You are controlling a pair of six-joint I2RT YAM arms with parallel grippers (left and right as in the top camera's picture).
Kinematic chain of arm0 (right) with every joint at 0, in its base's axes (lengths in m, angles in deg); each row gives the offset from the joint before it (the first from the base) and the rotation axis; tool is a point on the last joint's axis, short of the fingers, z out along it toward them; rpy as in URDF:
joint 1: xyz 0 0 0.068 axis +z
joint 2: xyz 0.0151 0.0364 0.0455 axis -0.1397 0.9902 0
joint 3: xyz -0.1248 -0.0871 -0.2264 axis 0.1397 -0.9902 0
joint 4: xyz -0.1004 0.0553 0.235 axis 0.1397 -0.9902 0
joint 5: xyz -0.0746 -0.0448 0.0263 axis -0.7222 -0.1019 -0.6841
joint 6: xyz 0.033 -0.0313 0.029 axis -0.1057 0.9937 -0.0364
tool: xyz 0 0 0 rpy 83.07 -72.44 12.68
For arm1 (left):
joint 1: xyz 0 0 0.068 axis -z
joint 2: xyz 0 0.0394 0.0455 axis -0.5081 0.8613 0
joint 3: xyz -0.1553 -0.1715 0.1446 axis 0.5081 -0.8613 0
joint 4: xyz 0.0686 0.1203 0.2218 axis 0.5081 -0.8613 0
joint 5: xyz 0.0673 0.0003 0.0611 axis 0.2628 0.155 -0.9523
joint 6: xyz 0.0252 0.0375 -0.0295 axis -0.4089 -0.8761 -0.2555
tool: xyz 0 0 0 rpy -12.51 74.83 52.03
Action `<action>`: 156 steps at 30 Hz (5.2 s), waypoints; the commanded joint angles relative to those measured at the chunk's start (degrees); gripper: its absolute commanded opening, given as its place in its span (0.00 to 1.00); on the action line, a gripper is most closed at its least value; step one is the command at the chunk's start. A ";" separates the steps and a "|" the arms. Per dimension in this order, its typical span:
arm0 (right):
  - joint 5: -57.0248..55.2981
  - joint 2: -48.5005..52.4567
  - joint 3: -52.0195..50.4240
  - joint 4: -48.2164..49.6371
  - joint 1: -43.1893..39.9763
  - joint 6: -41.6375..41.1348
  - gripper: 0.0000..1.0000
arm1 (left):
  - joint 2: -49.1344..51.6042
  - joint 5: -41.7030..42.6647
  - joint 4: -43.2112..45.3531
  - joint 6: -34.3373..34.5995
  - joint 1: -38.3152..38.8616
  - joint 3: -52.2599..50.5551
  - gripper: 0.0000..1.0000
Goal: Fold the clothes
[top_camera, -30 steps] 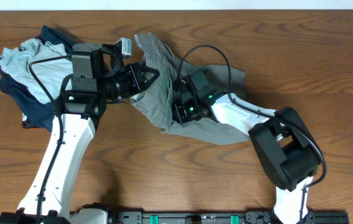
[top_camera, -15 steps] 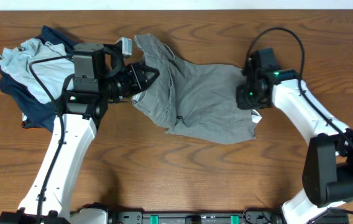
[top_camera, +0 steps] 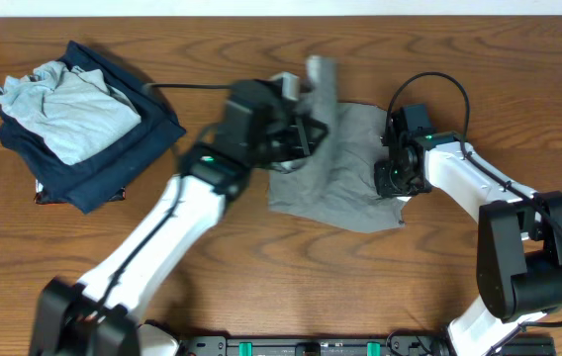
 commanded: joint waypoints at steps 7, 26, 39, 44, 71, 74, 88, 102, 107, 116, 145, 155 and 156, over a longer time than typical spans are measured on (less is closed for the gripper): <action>-8.50 -2.89 1.14 -8.92 -2.27 -9.42 0.25 | 6.01 -1.97 9.70 1.68 3.56 0.11 0.30; 15.78 -22.32 8.31 -13.27 -1.07 -1.31 0.37 | 14.82 -10.84 13.40 -9.86 -8.68 0.11 0.39; 13.92 -10.25 -4.50 -9.92 4.20 -5.97 0.37 | 23.39 -3.50 -5.90 -10.69 -7.65 0.11 0.38; -1.01 -7.56 -7.74 -9.03 1.55 -13.64 0.39 | 23.39 0.87 -17.35 -10.88 -5.92 0.11 0.25; 0.94 -7.08 -0.98 10.43 -4.74 -0.15 0.62 | 14.25 -7.85 2.36 -35.34 -5.09 0.48 0.83; 0.96 -7.08 -0.98 10.01 -4.17 -0.17 0.63 | 17.73 -3.82 3.41 -37.46 -5.07 1.68 0.86; 0.96 -7.08 -1.03 7.65 -4.13 -0.15 0.64 | 28.76 7.56 8.59 -35.87 -3.67 7.85 0.95; 0.96 -7.08 -1.03 6.75 -4.13 -0.15 0.65 | 35.41 10.36 8.41 -32.15 0.52 7.82 0.91; 0.61 -7.08 -1.03 5.49 -4.20 -0.15 0.65 | 35.23 11.26 8.33 -31.74 1.79 7.82 0.15; 0.50 -14.60 2.80 -4.46 -8.59 -0.09 0.71 | 26.97 7.15 6.08 -30.91 -8.20 8.48 0.06; 0.57 -24.68 3.02 -9.53 -13.20 -0.13 0.72 | 3.10 1.44 -21.81 -31.08 -70.55 12.41 0.07; 0.57 -24.68 3.02 -9.92 -13.20 3.23 0.96 | 0.68 1.18 -23.56 -20.61 -72.37 12.44 0.98; 0.57 -24.68 3.02 -9.92 -13.20 3.98 0.97 | -0.02 0.59 -24.06 -19.52 -72.72 12.44 0.98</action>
